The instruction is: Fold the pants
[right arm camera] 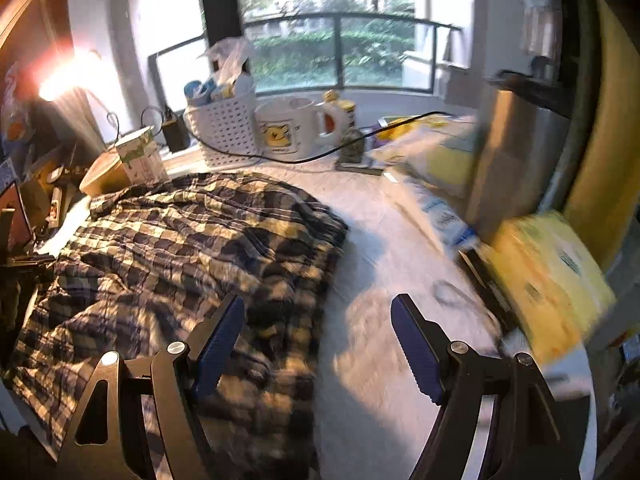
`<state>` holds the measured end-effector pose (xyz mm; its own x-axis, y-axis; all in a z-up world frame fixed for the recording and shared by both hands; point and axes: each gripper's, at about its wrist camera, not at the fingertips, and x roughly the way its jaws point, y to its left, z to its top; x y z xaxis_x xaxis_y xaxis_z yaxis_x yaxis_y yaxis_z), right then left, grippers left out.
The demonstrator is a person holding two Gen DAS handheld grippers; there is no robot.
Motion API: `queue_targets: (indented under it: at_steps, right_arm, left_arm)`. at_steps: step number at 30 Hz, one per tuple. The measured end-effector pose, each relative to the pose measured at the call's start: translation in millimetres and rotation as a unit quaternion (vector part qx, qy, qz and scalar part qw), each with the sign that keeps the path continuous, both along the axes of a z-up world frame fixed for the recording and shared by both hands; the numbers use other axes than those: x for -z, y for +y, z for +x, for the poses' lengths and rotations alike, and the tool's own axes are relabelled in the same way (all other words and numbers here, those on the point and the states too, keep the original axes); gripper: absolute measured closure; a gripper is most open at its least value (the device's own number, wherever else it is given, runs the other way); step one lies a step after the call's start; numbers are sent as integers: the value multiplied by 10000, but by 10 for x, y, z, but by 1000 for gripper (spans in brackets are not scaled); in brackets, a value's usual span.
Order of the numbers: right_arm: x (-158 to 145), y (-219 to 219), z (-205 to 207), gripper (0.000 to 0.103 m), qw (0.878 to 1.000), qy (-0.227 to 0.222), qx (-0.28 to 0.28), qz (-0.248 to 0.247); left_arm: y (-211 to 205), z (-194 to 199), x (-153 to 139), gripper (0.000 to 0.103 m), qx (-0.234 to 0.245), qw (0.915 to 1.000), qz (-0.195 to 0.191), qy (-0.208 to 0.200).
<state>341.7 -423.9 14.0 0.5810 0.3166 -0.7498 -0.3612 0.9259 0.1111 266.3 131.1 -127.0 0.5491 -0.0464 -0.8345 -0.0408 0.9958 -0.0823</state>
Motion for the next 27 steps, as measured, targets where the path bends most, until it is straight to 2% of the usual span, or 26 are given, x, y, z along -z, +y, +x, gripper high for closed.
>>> queue_targets:
  at_steps: [1, 2, 4, 10, 13, 15, 17, 18, 20, 22, 27]
  right_arm:
    - [18, 28, 52, 26, 10000, 28, -31, -36]
    - [40, 81, 125, 26, 9999, 54, -83, -106]
    - [82, 186, 247, 27, 9993, 113, -211, -273]
    - [136, 330, 329, 28, 9969, 161, -470, -606]
    - [154, 301, 298, 28, 9968, 177, -464, -625]
    - [147, 254, 294, 28, 9973, 157, -403, -591]
    - [116, 224, 308, 28, 9979, 104, -332, -541]
    - [98, 214, 315, 28, 9981, 72, -306, -525]
    - [48, 209, 339, 28, 9985, -14, -267, -481]
    - [5, 226, 363, 28, 9986, -77, -262, -461]
    - [-73, 315, 461, 28, 9983, -233, -301, -444]
  left_arm:
    - [-37, -32, -1, 97, 73, 10000, 20, 3]
    - [-65, -69, 2, 101, 160, 9999, 7, -1]
    - [-111, -189, -12, 101, 244, 9997, 72, 20]
    - [-62, -592, -30, 101, 188, 9995, -137, 220]
    - [-31, -585, -81, 98, 153, 9995, -170, 217]
    - [-30, -469, -186, 88, 147, 9997, 143, 132]
    - [-77, -358, -318, 62, 234, 9987, 443, -101]
    - [-112, -277, -404, 59, 339, 9976, 535, -281]
    - [-173, -92, -507, 57, 564, 9954, 594, -491]
    - [-253, 142, -510, 57, 721, 9936, 698, -509]
    - [-496, 593, -258, 57, 1193, 9874, 1017, -219]
